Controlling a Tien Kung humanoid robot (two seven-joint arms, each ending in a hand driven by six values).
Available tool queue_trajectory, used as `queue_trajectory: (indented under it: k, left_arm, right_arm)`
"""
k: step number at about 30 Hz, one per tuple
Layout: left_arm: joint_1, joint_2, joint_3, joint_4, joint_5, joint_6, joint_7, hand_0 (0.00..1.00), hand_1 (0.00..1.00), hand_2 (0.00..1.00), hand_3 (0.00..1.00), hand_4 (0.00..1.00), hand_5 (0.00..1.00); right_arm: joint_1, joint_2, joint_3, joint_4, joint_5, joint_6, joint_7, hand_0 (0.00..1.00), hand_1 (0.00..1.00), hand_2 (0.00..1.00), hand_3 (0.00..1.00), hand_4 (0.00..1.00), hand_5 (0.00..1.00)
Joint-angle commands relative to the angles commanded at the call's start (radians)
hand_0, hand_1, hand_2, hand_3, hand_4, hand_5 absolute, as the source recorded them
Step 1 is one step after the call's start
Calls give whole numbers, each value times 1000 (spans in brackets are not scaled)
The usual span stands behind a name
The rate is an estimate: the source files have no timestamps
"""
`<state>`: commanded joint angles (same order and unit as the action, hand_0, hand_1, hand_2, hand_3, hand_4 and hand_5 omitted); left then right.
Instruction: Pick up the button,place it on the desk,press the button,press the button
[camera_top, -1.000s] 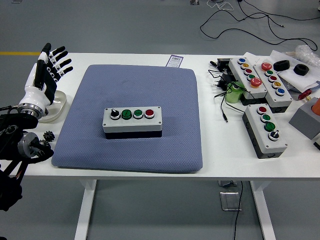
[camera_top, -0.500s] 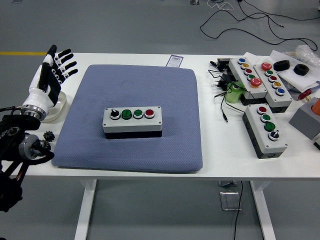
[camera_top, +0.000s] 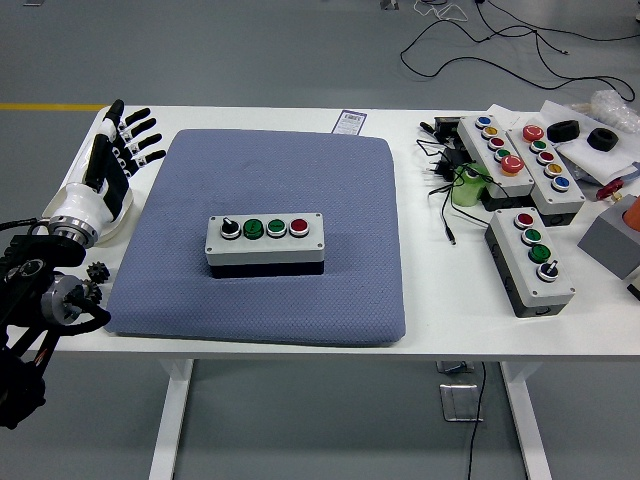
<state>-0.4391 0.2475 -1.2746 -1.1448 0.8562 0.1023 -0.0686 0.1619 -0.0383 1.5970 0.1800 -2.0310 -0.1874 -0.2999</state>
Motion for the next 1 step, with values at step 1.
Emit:
queue_trajectory:
  k: [1]
  left_arm:
    - [1,0,1,0,3,0,1,723,813,866,851,759,998]
  right_arm:
    - [-2,0,1,0,-2,1,0,673,658,674,624,310,173]
